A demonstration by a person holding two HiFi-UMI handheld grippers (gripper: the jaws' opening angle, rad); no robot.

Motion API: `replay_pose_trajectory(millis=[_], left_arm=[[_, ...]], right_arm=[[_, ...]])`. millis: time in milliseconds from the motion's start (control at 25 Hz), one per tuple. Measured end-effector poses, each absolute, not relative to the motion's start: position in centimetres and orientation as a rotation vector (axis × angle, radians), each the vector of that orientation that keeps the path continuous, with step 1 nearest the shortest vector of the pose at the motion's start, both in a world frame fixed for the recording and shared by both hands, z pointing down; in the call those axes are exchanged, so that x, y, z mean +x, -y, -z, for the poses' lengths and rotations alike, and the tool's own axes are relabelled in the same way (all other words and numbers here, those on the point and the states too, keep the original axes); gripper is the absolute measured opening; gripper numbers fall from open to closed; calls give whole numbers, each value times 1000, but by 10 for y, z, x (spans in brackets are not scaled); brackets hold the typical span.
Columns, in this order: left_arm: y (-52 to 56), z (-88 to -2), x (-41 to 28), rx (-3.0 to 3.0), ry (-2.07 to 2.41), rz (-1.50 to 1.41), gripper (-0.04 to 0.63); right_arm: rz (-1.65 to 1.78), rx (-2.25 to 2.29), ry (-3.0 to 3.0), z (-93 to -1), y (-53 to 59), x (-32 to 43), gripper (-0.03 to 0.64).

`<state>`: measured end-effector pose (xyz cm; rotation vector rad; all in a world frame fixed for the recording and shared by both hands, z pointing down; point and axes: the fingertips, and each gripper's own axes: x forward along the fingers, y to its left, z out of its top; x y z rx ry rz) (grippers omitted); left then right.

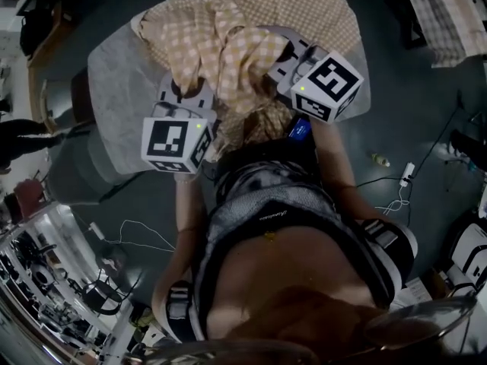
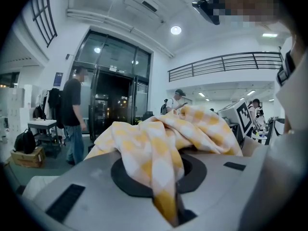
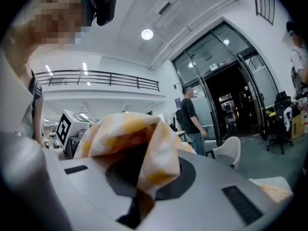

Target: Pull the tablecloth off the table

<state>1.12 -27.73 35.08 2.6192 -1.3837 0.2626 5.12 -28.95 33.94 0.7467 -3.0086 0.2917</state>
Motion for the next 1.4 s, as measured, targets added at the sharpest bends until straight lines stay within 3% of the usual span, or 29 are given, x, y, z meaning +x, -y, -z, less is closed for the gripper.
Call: replay_pose_trajectory(millis=[320, 560, 600, 680, 720, 920, 1200, 1400], left_arm=[[257, -349, 4, 2624, 1317, -173, 49], [241, -326, -12, 2628, 1096, 80, 49], [241, -322, -16, 2615, 1071, 120, 49], [239, -315, -22, 2614, 1043, 158, 49], [238, -311, -23, 2627, 1034, 157, 48], [221, -304, 13, 2804, 862, 38, 49], [198, -321, 50, 2875, 572, -99, 48], [199, -332, 50, 2890, 567, -104, 49]], right_arm=[[-278, 810, 3009, -339, 271, 44, 66], [-212, 929, 2995, -344, 268, 59, 72], [-196, 907, 2955, -352, 267, 63, 94], [-173, 779, 2895, -370, 254, 67, 261], [-169, 706, 2885, -376, 244, 66, 310], [-163, 527, 2913, -388, 212, 36, 375], [90, 590, 2958, -384, 205, 8, 372], [0, 657, 2989, -394, 201, 15, 214]])
